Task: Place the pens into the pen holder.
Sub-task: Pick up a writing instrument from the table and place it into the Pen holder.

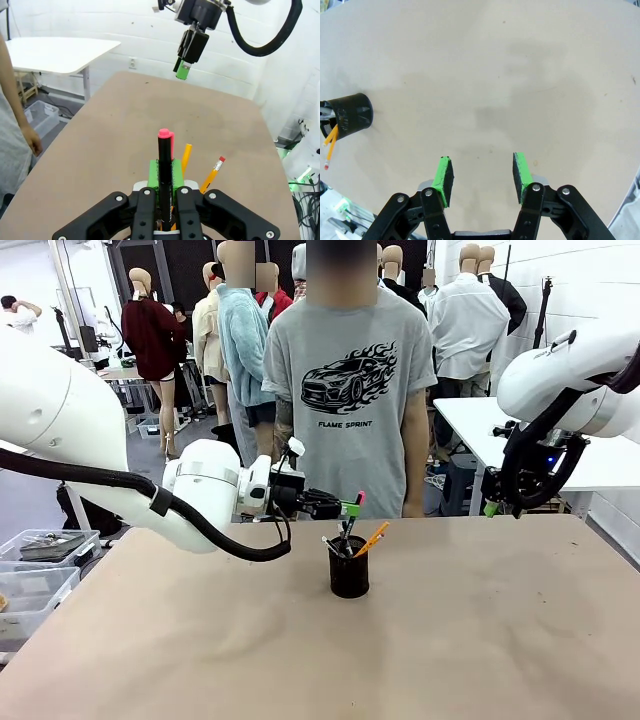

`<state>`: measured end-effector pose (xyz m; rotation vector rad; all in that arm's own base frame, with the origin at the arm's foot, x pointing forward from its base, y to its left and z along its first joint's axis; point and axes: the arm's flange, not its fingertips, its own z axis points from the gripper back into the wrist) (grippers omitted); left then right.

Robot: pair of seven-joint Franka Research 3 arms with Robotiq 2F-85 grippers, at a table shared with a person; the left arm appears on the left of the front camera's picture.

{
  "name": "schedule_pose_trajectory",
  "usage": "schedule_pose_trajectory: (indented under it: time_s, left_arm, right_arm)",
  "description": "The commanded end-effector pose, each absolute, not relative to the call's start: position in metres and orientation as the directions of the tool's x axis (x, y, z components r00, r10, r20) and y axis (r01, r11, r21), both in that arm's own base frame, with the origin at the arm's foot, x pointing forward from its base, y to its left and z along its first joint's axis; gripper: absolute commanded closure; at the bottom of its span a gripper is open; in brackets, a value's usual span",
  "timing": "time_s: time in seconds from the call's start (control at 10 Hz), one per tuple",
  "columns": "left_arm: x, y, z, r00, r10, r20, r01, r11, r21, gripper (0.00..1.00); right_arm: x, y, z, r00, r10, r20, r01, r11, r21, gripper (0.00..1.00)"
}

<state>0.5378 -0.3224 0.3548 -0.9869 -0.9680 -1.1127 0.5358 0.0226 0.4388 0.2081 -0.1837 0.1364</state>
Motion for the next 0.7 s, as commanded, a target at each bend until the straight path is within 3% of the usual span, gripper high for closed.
schedule_pose_trajectory:
  time_s: [0.0, 0.6]
  left_arm:
    - [0.524, -0.324, 0.352, 0.133, -0.243, 0.961, 0.984, 0.147, -0.099, 1.00]
    - [0.533, -0.324, 0.327, 0.176, -0.294, 0.939, 0.978, 0.161, -0.133, 1.00]
  right_arm:
    - [0.537, 0.022, 0.438, 0.972, 0.122, 0.200, -0.165, 0.963, 0.212, 0.39]
    - [0.537, 0.022, 0.438, 0.972, 0.122, 0.200, -0.165, 0.963, 0.212, 0.39]
